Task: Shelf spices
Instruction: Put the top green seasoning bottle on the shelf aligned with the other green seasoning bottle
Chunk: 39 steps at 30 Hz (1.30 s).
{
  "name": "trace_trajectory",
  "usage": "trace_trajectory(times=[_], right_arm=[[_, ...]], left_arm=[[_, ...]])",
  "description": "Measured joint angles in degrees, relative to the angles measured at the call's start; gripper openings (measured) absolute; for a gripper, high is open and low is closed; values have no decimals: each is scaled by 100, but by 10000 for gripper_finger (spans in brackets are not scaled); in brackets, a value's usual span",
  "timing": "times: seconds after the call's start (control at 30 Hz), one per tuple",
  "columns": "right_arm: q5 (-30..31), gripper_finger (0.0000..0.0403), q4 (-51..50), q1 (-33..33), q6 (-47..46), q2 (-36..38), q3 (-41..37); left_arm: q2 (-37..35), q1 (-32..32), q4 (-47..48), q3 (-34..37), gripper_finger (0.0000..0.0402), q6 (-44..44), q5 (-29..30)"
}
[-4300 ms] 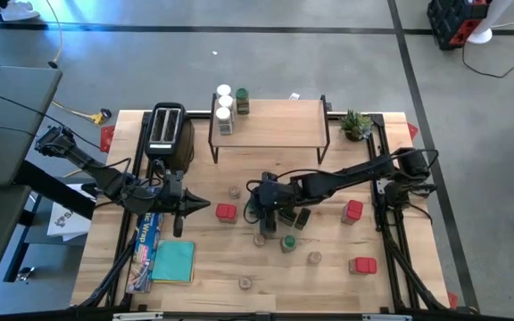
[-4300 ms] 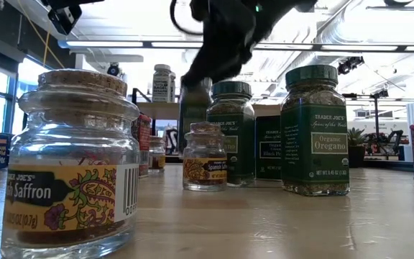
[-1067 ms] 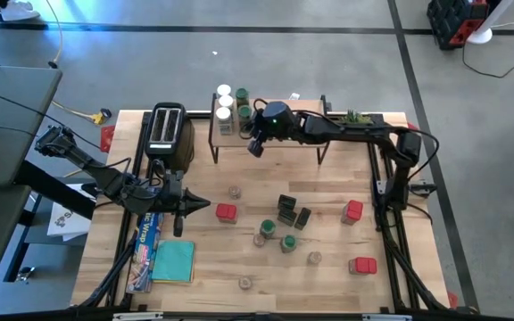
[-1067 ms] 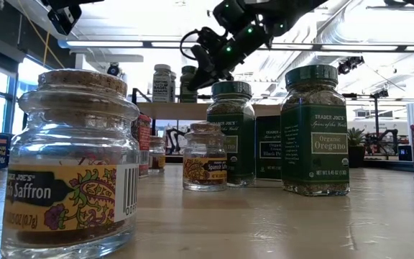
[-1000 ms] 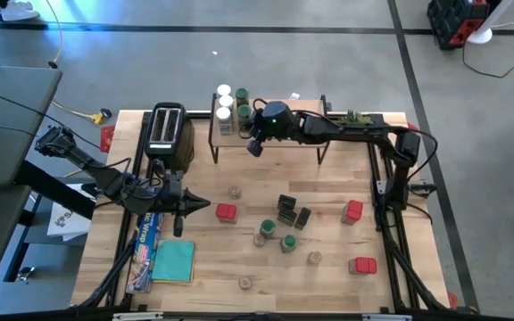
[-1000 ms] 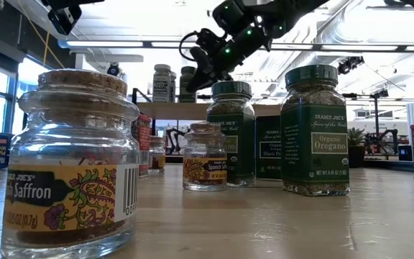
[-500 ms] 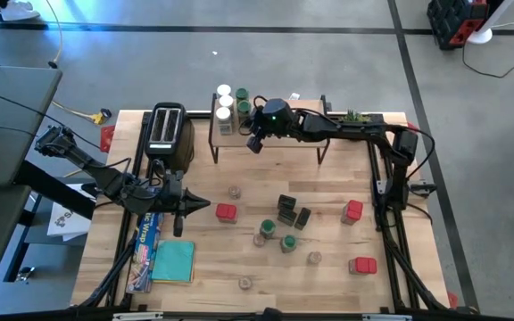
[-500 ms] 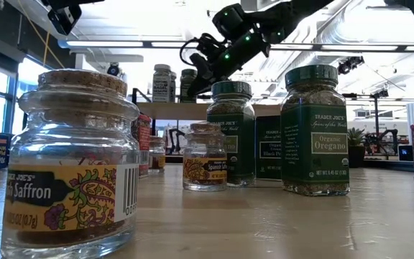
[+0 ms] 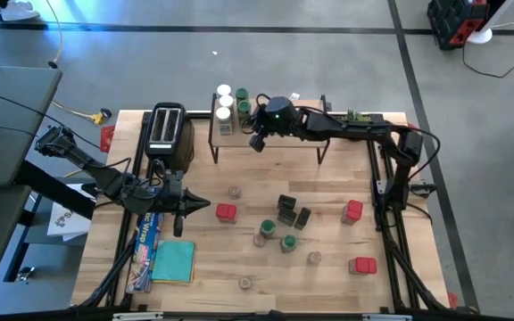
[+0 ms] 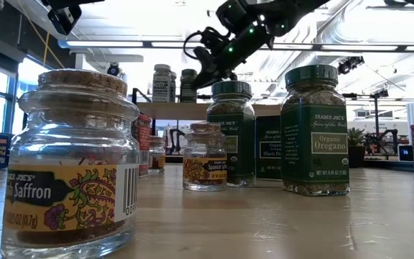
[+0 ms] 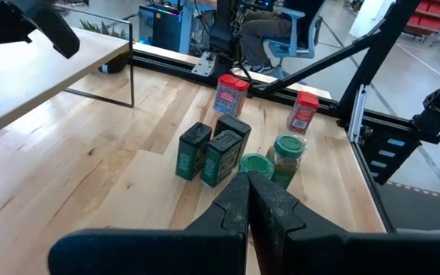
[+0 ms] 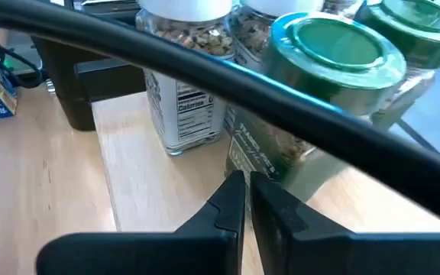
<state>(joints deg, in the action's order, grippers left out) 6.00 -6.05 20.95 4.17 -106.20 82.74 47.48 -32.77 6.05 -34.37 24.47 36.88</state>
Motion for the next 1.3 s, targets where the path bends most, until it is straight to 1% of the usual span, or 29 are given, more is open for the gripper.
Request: trace_trajectory(times=[0.07,0.23,0.43,0.77,0.93,1.3], right_arm=[[7,16,-45,0,-27,25,0],[260,16,-56,-4,-38,25,0],[278,16,15,52,-95,25,0],[232,16,188,55,-178,-52,2],[110,16,333,55,-180,-69,2],[105,16,454,55,-178,-69,2]], left_arm=[[0,0,1,0,1,0,0],[0,0,1,0,1,-1,0],[0,0,1,0,1,-2,-2],[-2,0,-3,0,1,-2,0],[-2,2,-3,0,1,-2,0],[-2,2,-10,0,1,-2,21]])
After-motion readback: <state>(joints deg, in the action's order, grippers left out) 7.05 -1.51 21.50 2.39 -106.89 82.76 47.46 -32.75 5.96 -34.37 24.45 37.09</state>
